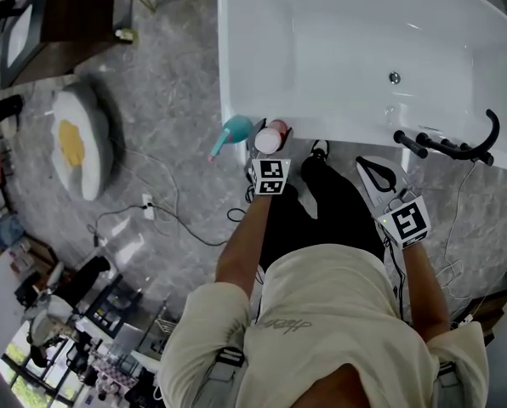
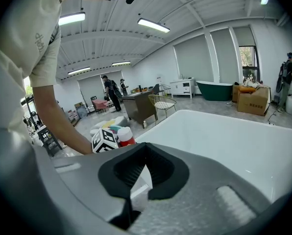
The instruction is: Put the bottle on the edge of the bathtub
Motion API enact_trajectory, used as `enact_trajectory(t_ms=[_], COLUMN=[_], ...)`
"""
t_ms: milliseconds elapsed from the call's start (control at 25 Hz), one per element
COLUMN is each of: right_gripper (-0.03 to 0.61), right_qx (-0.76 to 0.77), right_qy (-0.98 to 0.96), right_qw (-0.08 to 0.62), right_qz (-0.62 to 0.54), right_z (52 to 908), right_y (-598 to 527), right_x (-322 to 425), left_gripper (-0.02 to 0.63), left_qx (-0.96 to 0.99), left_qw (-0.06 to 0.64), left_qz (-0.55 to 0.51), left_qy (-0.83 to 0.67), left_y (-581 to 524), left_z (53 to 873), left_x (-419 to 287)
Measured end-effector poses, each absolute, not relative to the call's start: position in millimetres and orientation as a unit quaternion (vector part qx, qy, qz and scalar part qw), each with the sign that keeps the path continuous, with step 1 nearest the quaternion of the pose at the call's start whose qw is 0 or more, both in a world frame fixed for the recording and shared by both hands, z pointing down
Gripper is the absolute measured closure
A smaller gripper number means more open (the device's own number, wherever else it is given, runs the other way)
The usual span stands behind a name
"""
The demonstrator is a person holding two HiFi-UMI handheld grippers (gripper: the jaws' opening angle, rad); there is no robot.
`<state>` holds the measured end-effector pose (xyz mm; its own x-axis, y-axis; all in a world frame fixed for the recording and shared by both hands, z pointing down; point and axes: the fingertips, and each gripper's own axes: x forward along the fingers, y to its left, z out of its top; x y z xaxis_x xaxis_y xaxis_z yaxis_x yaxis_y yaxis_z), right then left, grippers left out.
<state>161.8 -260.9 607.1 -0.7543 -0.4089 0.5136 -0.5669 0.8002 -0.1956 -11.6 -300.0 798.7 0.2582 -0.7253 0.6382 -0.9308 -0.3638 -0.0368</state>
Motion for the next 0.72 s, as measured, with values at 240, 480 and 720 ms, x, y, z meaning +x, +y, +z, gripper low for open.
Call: enact_trajectory(t_ms=[240,480,720], right_gripper=[0.577,0.577,0.577], right_qx=[0.288,0.32,0.359], right_qy=[-0.918,-0.913,-0.904], right_qw=[0.211,0.193,0.177], right_qz=[0.171,0.164,0.149], right_z=[596,586,562], right_y=[-262,-255,-243], right_x=[152,138,126], left_gripper=[0.23,0.245,0.313], left_qx=[0.761,0.763,0.811], left_qw=[0.218,0.264,0.257], left_qz=[0.279,0.265,0.247], left_qy=[-0.544,-0.527,-0.464], left_y=[-287,-246,-212], left_z=[795,796,747], left_x=[-18,-25,-22])
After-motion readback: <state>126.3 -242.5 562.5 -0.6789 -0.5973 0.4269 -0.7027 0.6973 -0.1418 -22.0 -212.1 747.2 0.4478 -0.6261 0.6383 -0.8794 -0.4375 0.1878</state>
